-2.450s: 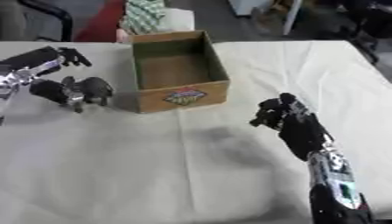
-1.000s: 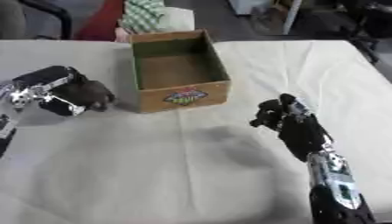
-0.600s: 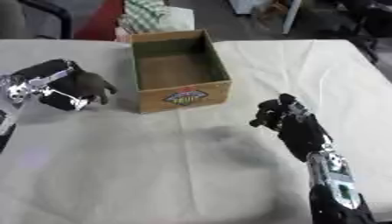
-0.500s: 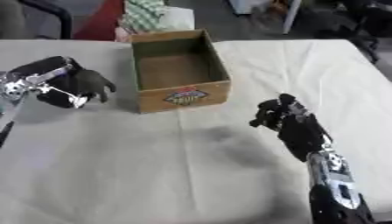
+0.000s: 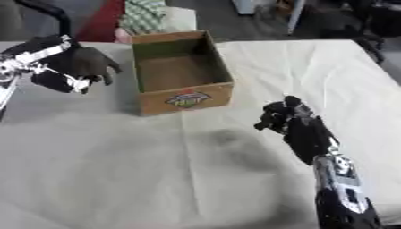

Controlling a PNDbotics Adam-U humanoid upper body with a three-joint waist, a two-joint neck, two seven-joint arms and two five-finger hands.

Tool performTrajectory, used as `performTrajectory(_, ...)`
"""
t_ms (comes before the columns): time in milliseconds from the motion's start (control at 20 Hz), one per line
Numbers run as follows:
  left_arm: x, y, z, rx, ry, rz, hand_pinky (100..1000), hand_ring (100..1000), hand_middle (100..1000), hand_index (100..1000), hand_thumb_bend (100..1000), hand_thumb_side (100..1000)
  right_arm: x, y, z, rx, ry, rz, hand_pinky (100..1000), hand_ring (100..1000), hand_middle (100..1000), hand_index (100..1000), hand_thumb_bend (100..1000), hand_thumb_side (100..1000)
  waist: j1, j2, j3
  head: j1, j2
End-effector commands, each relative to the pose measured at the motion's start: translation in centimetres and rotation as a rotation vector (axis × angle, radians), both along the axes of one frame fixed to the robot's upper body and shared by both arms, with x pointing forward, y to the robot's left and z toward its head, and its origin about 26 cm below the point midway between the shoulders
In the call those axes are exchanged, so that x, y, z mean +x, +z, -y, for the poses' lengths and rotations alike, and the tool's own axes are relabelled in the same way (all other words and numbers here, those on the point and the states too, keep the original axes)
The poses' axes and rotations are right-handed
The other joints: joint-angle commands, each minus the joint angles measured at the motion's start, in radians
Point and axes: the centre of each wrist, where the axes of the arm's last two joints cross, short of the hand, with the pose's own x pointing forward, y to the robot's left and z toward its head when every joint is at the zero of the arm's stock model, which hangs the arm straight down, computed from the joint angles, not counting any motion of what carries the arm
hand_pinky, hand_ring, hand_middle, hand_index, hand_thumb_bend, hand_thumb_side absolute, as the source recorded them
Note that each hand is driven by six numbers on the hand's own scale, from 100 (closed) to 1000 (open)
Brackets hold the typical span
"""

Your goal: Pick up objects on the table and place them in the box.

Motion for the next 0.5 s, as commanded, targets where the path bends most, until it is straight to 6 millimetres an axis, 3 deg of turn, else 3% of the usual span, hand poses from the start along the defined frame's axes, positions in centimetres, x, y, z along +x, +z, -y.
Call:
performTrajectory(50, 0.2, 2.8, 0.4, 0.003, -0.008, 0.067, 559, 312, 315, 578, 100, 247, 0.4, 1.1, -0.4, -0.014, 0.022, 0.034, 694, 545, 536, 680, 100, 878, 0.003, -0.011, -0.013, 0.012, -0.017)
performTrajectory(300, 1.0, 3.4, 1.2, 0.001, -0.015, 0.110, 568, 322, 324, 585, 100, 249, 0.8, 1.6, -1.7, -0.014, 0.070, 0.047, 694, 545, 536, 681, 100, 878, 0.008, 0.003, -0.066, 0.038, -0.035)
performTrajectory(500, 1.5, 4.2, 0.7, 0.003, 0.028, 0.176, 573, 331, 331, 591, 100, 251, 1.5, 2.9, -3.5, -0.013, 0.136, 0.086, 694, 545, 536, 681, 100, 862, 0.017, 0.027, -0.133, 0.077, -0.062)
